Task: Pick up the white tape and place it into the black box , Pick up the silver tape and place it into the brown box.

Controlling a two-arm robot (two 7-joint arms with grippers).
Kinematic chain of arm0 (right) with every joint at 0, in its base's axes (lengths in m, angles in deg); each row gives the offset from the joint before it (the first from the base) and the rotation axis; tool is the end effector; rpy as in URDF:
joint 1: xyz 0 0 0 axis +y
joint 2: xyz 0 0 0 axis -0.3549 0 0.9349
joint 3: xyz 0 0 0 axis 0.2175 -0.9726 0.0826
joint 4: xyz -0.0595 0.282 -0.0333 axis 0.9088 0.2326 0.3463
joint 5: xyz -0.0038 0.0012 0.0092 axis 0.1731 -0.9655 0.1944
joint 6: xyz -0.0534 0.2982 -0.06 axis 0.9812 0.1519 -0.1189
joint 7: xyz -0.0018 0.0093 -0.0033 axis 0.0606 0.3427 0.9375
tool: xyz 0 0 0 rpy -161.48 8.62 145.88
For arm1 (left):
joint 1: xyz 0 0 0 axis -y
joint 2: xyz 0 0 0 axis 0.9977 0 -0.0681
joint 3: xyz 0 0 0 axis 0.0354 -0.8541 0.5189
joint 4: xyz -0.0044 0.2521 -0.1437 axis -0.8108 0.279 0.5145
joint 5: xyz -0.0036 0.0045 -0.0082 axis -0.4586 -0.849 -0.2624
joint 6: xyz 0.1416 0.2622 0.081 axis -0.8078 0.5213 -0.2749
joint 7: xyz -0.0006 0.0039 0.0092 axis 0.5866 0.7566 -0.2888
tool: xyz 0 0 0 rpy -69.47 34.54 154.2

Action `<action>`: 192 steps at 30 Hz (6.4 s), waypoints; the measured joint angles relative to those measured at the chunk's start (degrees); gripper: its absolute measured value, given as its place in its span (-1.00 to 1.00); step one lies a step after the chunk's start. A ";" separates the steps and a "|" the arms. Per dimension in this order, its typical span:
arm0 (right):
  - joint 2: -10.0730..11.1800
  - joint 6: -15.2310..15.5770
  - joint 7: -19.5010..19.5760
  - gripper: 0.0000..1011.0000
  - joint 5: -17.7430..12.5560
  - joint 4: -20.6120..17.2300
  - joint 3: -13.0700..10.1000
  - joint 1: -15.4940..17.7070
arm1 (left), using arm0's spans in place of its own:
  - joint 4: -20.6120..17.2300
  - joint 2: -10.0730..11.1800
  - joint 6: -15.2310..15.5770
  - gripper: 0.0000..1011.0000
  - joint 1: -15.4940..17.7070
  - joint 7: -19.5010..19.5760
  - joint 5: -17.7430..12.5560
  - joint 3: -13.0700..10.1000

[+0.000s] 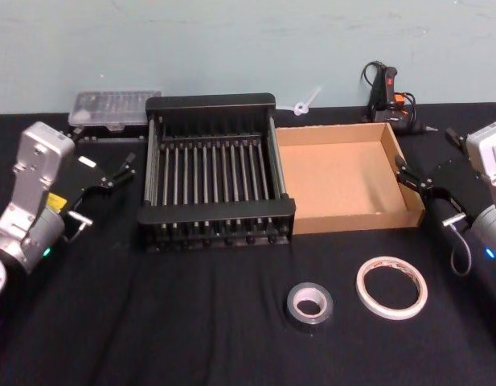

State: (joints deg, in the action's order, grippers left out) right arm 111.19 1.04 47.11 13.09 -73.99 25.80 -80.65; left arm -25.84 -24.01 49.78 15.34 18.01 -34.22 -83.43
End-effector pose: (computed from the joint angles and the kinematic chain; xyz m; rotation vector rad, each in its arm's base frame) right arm 0.3582 -0.0825 -0.3023 -0.3045 -0.2850 -1.2479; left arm 0.3581 0.0827 -0.3023 0.3046 -0.2849 1.2479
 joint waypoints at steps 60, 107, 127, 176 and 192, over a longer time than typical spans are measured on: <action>1.22 2.44 -3.06 0.98 -1.49 -4.36 -2.60 2.72 | 0.00 0.00 0.00 0.98 0.00 0.00 0.00 0.00; 8.10 26.74 -15.93 0.98 -15.89 -21.80 -13.40 20.37 | 0.00 0.00 0.00 0.98 0.00 0.00 0.00 0.00; 5.83 29.81 -17.31 0.98 -11.69 -18.91 -12.24 18.98 | 0.00 0.00 0.00 0.98 0.00 0.00 0.00 0.00; 2.38 32.61 -20.13 0.98 -7.50 -17.74 -14.32 18.81 | 0.00 0.00 0.00 0.98 0.00 0.00 0.00 0.00; 2.46 32.54 -20.10 0.98 -7.52 -17.83 -14.29 18.81 | 0.00 0.00 0.00 0.98 0.00 0.00 0.00 0.00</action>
State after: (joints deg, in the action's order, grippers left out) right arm 113.66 33.58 27.01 5.57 -91.83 11.51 -61.84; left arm -25.84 -24.01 49.78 15.34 18.01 -34.23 -83.43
